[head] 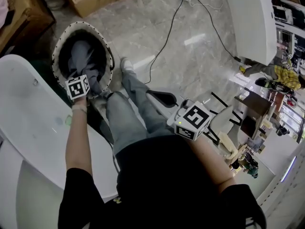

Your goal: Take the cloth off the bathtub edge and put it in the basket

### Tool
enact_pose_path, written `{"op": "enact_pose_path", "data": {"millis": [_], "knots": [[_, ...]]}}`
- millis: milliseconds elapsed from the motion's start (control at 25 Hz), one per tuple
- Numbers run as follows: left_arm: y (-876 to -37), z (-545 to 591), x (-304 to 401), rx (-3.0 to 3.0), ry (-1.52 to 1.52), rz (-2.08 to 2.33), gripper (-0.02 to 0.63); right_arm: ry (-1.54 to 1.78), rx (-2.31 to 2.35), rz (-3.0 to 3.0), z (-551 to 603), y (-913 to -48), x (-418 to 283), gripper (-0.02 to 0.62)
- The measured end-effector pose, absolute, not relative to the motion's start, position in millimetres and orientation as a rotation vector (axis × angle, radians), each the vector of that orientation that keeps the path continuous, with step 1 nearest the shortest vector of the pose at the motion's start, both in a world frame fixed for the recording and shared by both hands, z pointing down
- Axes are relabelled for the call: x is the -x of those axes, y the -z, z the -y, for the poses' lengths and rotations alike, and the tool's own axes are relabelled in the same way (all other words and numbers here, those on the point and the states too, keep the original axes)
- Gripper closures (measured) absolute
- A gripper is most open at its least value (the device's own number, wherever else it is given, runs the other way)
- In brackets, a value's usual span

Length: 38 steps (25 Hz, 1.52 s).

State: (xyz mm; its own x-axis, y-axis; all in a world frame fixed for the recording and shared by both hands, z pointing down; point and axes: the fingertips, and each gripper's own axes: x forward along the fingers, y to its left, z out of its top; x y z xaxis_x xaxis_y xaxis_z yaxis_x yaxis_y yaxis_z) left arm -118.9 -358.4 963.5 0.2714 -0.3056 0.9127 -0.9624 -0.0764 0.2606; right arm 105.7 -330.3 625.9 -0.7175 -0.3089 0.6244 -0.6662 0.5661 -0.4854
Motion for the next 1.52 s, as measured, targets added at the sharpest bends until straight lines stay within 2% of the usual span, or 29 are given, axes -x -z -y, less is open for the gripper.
{"op": "enact_pose_path", "data": {"millis": [280,440,600,800,1040,1520], "knots": [[-990.0,361.2,128.2,-1.529,-0.88,1.213,0.504,-1.019,-0.793,2.31,326.5,-631.0,-103.9,0.598],[-1000.3,360.2,128.7,-1.51,-0.882,1.195,0.461,-1.025,-0.792,2.308,325.6,-633.3,-101.7,0.598],[-1003.4,358.9,123.2,-1.511,-0.91,1.16,0.37,-1.031,-0.792,2.311,326.9,-634.5,-100.3,0.598],[-1004.4,354.4,119.6,-1.507,-0.935,1.133,0.328,-1.03,-0.795,2.316,328.2,-632.9,-97.1,0.598],[-994.5,355.9,116.0,-1.514,-0.924,1.123,0.324,-1.027,-0.804,2.33,332.5,-627.2,-93.1,0.598],[-918.9,366.8,118.9,-1.58,-0.85,1.156,0.325,-0.966,-0.827,2.418,338.1,-582.8,-73.3,0.598]]}}
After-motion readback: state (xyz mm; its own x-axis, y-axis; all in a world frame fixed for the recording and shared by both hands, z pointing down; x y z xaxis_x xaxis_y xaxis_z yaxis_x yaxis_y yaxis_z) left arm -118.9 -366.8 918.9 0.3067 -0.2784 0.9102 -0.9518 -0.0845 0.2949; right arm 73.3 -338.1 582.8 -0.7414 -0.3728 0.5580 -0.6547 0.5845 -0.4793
